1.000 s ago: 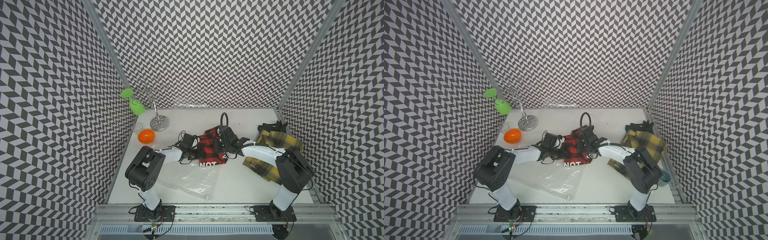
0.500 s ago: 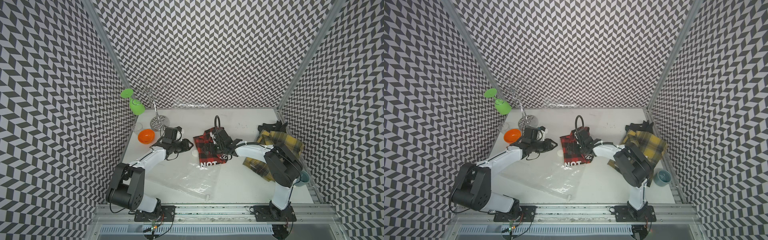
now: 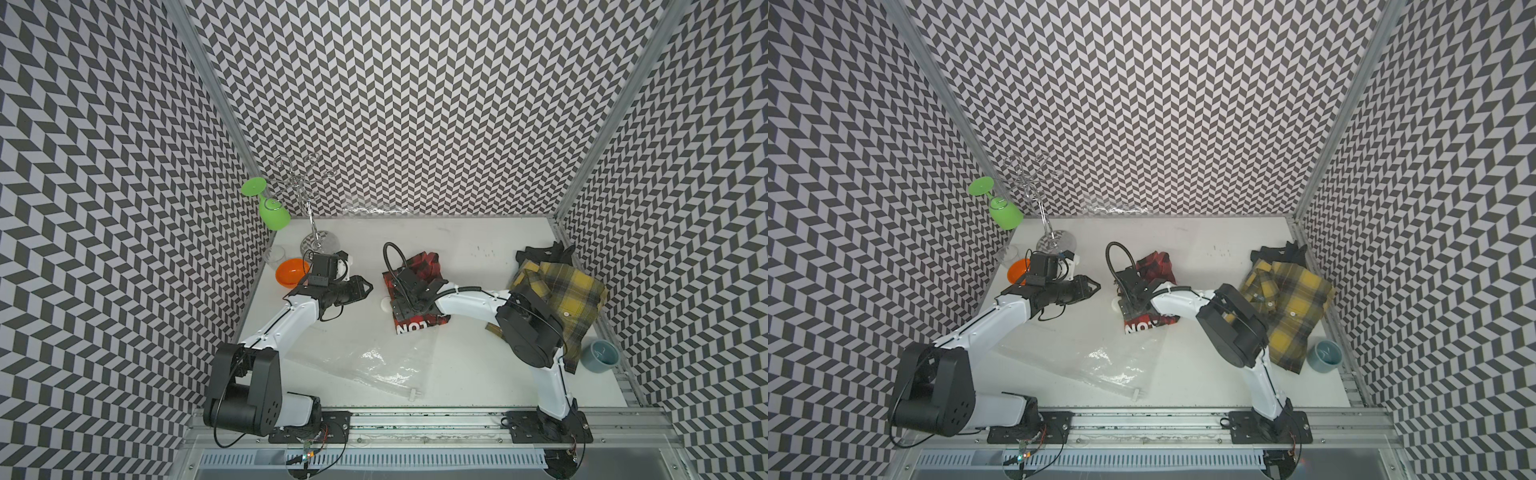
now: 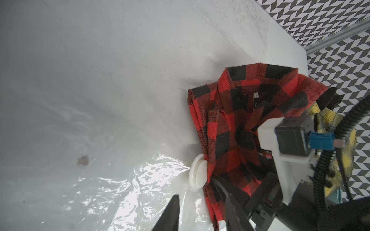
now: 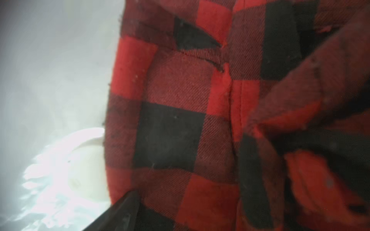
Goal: Place the folded shirt into the vacuum bag
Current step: Pick up the shirt in the vacuum bag, then adjust the vacuum bag at the center of the board.
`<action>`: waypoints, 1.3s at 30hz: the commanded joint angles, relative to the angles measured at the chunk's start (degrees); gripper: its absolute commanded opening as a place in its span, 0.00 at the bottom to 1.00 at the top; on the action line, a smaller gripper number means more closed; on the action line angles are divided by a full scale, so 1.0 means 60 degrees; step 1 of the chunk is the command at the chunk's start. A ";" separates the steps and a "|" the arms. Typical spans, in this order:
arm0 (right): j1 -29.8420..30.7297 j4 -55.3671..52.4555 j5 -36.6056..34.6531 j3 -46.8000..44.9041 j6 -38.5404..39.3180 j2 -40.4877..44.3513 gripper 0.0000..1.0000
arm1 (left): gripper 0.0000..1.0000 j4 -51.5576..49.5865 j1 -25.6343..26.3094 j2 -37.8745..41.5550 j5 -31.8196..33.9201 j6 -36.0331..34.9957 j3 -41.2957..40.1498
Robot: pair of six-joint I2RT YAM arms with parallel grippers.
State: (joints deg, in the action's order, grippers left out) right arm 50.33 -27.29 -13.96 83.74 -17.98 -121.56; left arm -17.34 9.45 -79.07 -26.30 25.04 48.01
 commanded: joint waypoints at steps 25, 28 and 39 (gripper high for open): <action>-0.1662 -0.1636 -0.0916 -0.0356 0.0111 0.4079 0.07 | 0.38 0.0597 0.2900 -0.0394 0.0765 0.0969 -0.1711; -0.1678 -0.1043 0.0174 -0.1189 -0.0376 0.4917 0.06 | 0.38 0.0961 0.3200 -0.0815 0.0823 0.1068 -0.1825; -0.1939 0.0915 0.1175 -0.4320 -0.1682 0.5204 0.05 | 0.38 0.2755 0.4101 -0.2378 0.0360 0.2013 -0.2010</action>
State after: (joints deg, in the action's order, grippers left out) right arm 39.83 -26.79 -5.50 57.54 -26.98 -88.33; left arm -3.73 32.03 -89.32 -23.42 34.13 37.17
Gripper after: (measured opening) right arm 0.187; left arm 0.383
